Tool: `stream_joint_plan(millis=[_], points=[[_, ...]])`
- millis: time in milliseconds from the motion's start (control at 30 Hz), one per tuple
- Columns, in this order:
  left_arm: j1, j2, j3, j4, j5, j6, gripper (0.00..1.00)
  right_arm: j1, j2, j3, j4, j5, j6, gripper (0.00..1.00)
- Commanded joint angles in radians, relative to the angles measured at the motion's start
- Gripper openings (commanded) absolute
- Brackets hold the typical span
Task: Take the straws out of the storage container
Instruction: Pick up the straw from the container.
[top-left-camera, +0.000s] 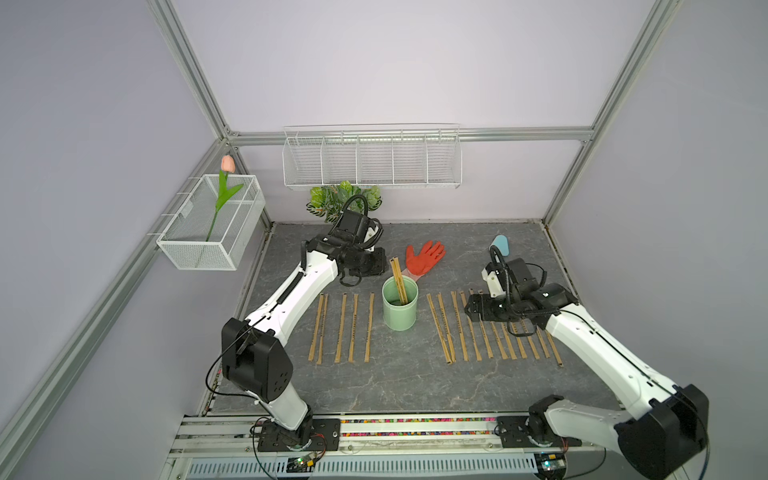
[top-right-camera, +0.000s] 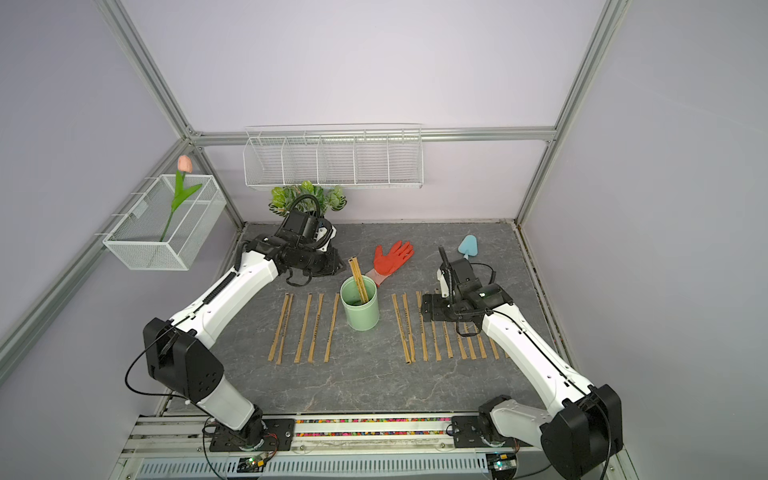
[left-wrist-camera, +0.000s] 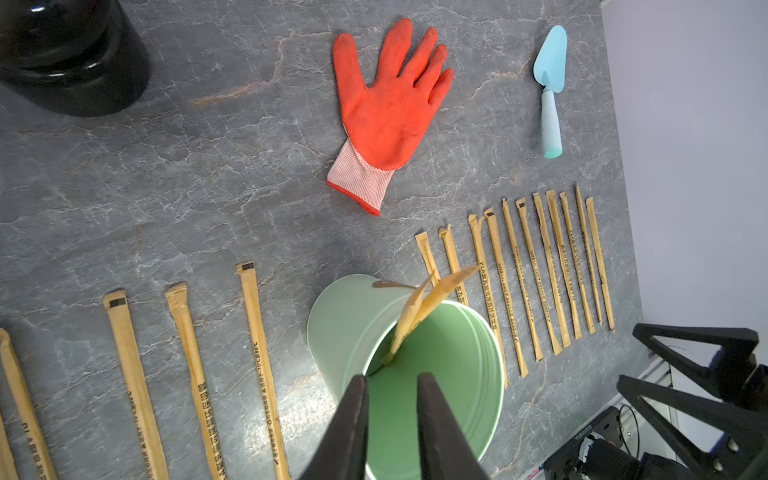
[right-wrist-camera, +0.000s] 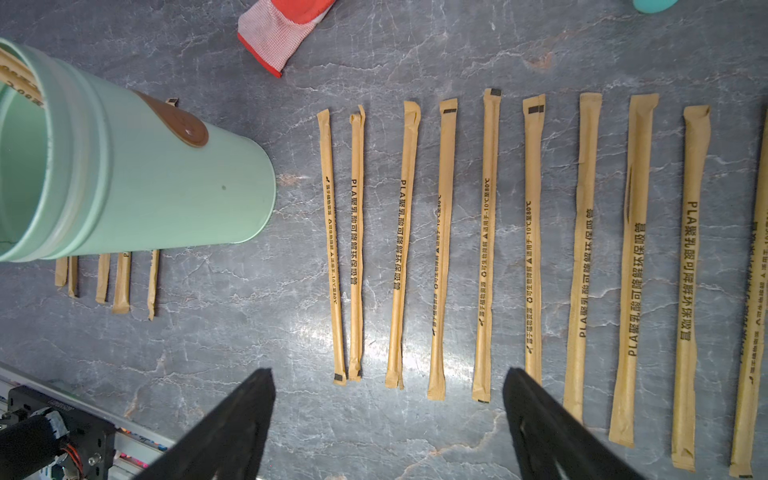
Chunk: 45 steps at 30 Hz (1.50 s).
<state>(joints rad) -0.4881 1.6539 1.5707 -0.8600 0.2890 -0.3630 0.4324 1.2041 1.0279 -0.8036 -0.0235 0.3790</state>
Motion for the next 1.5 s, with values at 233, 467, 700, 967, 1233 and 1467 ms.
stream_joint_plan(millis=[233, 467, 700, 967, 1233, 1467], points=[[-0.027, 0.056, 0.016, 0.032, 0.019, -0.014, 0.24, -0.010, -0.006, -0.022, -0.018, 0.002, 0.015, 0.89], [-0.036, 0.079, 0.025, 0.022, 0.014, -0.010, 0.24, -0.011, -0.009, -0.027, -0.017, 0.002, 0.014, 0.89], [-0.038, 0.102, 0.034, 0.015, 0.012, -0.007, 0.24, -0.013, -0.009, -0.033, -0.019, 0.000, 0.012, 0.89], [-0.046, 0.129, 0.048, 0.016, 0.021, -0.004, 0.24, -0.016, -0.009, -0.040, -0.022, 0.002, 0.011, 0.89], [-0.052, 0.138, 0.066, 0.005, 0.014, 0.002, 0.22, -0.019, -0.008, -0.040, -0.020, 0.001, 0.006, 0.89], [-0.053, 0.145, 0.077, -0.011, 0.007, 0.015, 0.17, -0.022, -0.006, -0.042, -0.021, 0.001, 0.005, 0.89]])
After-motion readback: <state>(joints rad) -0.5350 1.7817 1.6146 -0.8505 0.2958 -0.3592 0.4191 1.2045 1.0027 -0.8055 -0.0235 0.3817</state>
